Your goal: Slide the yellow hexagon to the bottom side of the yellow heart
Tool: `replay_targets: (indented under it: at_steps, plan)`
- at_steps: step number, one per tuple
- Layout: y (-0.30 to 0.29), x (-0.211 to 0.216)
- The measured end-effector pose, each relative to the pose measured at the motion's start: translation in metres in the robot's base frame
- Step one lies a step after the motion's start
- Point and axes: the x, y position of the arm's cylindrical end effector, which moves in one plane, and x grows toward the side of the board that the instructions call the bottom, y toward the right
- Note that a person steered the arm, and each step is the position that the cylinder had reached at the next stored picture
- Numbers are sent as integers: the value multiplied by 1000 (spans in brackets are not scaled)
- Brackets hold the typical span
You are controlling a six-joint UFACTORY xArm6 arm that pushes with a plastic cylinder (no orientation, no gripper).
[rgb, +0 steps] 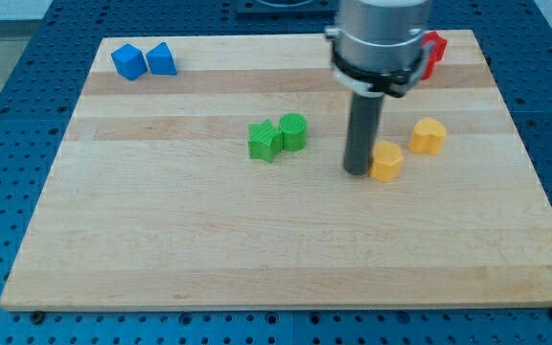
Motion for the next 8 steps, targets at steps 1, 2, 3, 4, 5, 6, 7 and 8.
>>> replay_targets:
  at_steps: [1, 2, 3, 4, 5, 6, 7, 8]
  plan:
    - [13, 5]
    - [21, 15]
    - [33, 17]
    - [55, 17]
    - [69, 17]
    - [75, 16]
    - [69, 19]
    - [26, 20]
